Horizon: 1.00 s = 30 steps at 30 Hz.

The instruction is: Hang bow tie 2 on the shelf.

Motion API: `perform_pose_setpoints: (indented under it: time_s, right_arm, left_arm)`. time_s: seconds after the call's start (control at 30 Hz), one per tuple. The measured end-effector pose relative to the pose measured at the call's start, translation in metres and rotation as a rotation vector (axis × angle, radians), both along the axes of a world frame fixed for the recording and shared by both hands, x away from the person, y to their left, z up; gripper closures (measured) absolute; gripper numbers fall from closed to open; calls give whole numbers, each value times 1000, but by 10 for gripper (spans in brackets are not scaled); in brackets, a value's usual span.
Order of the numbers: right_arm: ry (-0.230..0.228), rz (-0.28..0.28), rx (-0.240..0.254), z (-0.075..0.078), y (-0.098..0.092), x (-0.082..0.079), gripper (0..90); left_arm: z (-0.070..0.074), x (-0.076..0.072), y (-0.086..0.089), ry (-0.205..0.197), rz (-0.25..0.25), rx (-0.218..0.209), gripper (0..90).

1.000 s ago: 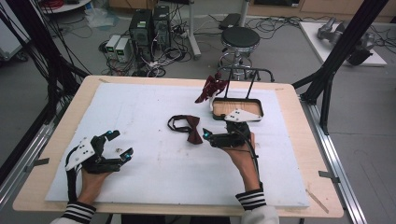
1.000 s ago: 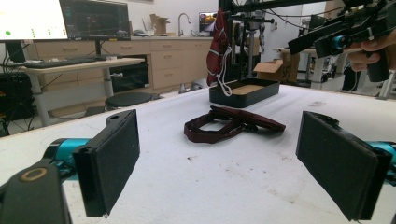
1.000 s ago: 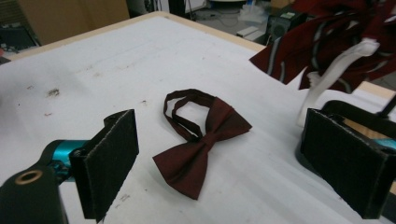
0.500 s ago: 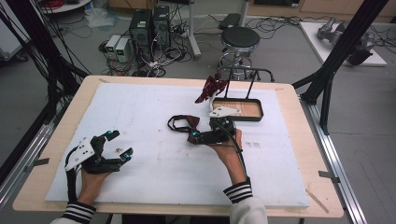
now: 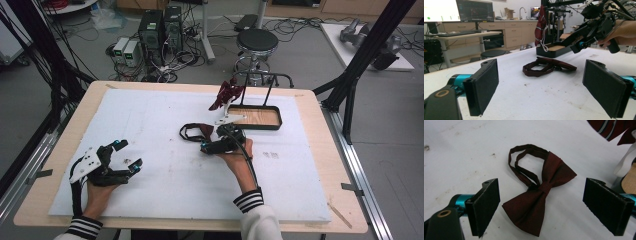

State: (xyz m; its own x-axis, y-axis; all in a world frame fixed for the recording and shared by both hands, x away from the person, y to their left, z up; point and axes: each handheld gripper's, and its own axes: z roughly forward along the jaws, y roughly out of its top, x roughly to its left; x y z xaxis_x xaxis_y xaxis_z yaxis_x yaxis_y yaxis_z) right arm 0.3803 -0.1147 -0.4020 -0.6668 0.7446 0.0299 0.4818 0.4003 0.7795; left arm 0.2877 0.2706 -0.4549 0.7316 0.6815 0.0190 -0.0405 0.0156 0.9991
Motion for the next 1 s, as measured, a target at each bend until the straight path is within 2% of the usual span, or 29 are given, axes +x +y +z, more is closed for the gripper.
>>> perform_pose_setpoints:
  time_s: [0.57,0.7,1.0]
  right_arm:
    - [95,-1,-88,-20,19,13,205]
    - [122,-4,-86,-23,20,16,226]
    - [188,-3,-110,-30,20,19,337]
  left_arm:
    - [0,0,0,1,-6,0,140]
    - [0,0,0,1,-7,0,140]
    - [0,0,0,1,-7,-2,140]
